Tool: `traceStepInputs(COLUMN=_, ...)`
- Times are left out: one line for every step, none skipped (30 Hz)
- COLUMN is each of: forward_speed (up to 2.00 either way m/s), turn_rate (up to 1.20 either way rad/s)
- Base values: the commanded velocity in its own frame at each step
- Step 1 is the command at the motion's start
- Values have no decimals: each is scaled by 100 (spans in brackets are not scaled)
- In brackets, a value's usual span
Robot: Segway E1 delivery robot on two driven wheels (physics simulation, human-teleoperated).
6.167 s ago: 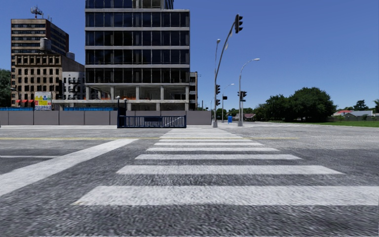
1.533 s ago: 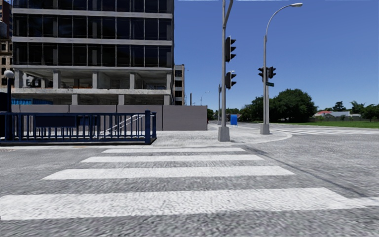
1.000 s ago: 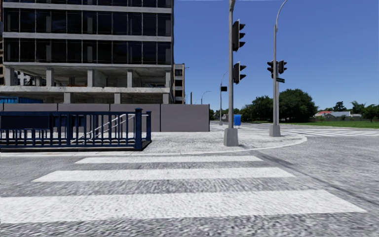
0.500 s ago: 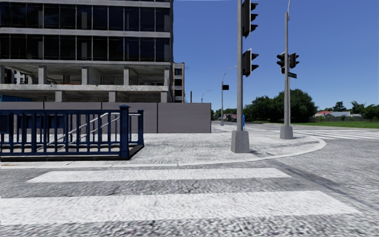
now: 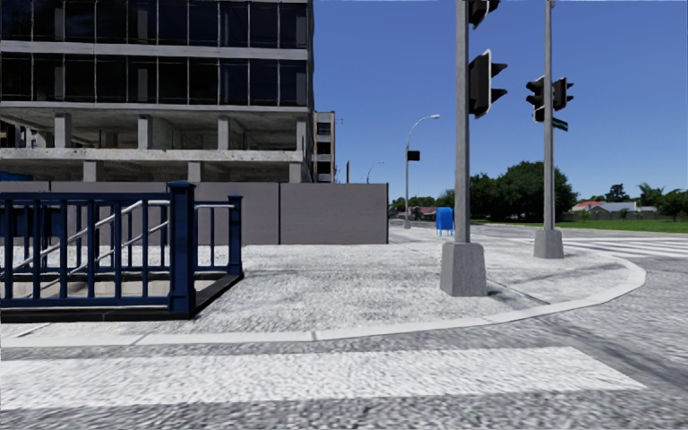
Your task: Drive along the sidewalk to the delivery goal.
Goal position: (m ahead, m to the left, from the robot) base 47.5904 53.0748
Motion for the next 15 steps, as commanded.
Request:
traceStepInputs(forward_speed=200, turn_rate=0)
traceStepInputs(forward_speed=200, turn_rate=0)
traceStepInputs(forward_speed=200, turn_rate=0)
traceStepInputs(forward_speed=200, turn_rate=0)
traceStepInputs(forward_speed=200, turn_rate=0)
traceStepInputs(forward_speed=200, turn_rate=0)
traceStepInputs(forward_speed=200, turn_rate=0)
traceStepInputs(forward_speed=200, turn_rate=0)
traceStepInputs(forward_speed=200, turn_rate=0)
traceStepInputs(forward_speed=200, turn_rate=0)
traceStepInputs(forward_speed=200, turn_rate=0)
traceStepInputs(forward_speed=200, turn_rate=0)
traceStepInputs(forward_speed=200, turn_rate=0)
traceStepInputs(forward_speed=200, turn_rate=0)
traceStepInputs(forward_speed=200, turn_rate=0)
